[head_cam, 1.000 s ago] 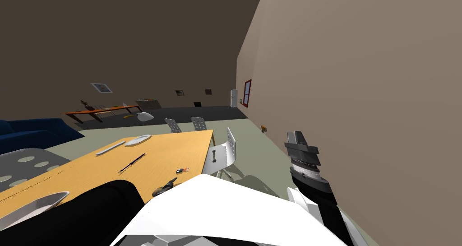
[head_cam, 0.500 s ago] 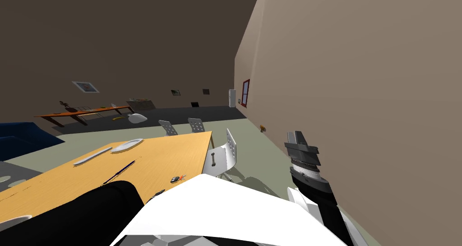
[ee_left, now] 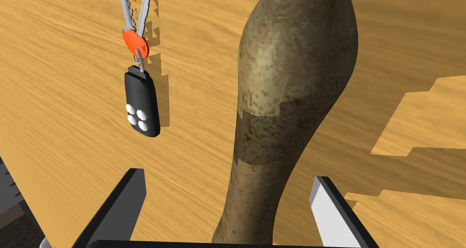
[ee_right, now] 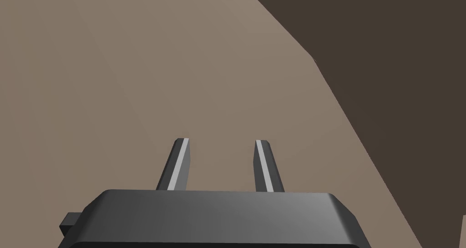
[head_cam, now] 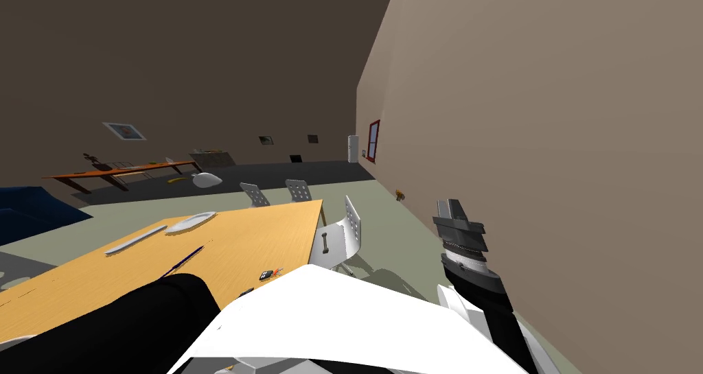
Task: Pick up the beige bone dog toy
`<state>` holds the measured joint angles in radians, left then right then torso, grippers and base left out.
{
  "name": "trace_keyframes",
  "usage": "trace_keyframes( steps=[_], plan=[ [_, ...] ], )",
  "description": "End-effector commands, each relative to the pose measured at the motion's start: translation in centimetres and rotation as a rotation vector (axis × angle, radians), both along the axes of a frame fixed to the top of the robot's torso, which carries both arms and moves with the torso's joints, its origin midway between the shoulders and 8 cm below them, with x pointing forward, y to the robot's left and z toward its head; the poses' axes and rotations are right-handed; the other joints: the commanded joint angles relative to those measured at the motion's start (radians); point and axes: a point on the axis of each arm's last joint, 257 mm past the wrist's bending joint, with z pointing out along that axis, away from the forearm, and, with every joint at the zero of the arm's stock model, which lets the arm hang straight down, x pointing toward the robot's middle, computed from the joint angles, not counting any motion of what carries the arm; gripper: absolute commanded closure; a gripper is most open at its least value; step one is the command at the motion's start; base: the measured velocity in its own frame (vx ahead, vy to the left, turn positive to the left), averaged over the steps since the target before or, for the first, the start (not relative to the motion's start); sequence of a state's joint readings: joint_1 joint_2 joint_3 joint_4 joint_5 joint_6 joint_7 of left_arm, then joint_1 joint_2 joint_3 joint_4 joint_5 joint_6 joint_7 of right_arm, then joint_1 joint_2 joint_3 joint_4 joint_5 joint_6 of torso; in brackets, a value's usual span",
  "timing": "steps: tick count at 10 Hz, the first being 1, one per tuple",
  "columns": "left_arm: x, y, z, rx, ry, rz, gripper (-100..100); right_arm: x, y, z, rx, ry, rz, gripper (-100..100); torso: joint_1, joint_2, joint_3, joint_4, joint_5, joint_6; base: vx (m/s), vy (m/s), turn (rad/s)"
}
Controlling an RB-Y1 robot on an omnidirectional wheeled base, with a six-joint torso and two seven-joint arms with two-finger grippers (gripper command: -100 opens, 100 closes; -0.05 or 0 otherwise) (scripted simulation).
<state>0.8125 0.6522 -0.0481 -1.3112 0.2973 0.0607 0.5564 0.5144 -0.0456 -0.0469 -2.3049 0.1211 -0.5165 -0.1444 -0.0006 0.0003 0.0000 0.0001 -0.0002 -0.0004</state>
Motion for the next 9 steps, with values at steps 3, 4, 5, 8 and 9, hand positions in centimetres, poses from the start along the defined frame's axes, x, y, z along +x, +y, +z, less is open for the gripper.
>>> trace_keyframes(
  steps=[3,4,5,8,9],
  plan=[
    [0.0,0.0,0.0,0.001,0.001,-0.001,100,0.0,0.0,0.0,0.0,0.0,0.0,0,-0.001,0.0,0.0,0.0,0.0,0.0,0.0,0.0,0.0],
    [0.0,0.0,0.0,0.001,0.0,-0.002,100,0.0,0.0,0.0,0.0,0.0,0.0,0,0.0,0.0,0.0,0.0,0.0,0.0,0.0,0.0,0.0],
    [0.0,0.0,0.0,0.001,0.0,-0.001,100,0.0,0.0,0.0,0.0,0.0,0.0,0,-0.001,0.0,0.0,0.0,0.0,0.0,0.0,0.0,0.0],
    [-0.3,0.4,1.2,0.0,0.001,-0.004,100,0.0,0.0,0.0,0.0,0.0,0.0,0,-0.002,0.0,0.0,0.0,-0.001,-0.001,-0.003,-0.02,0.02],
    [-0.2,0.3,1.0,0.001,0.0,-0.005,100,0.0,0.0,0.0,0.0,0.0,0.0,0,-0.004,0.001,0.0,0.0,-0.001,-0.001,-0.006,-0.017,0.01]
  ],
)
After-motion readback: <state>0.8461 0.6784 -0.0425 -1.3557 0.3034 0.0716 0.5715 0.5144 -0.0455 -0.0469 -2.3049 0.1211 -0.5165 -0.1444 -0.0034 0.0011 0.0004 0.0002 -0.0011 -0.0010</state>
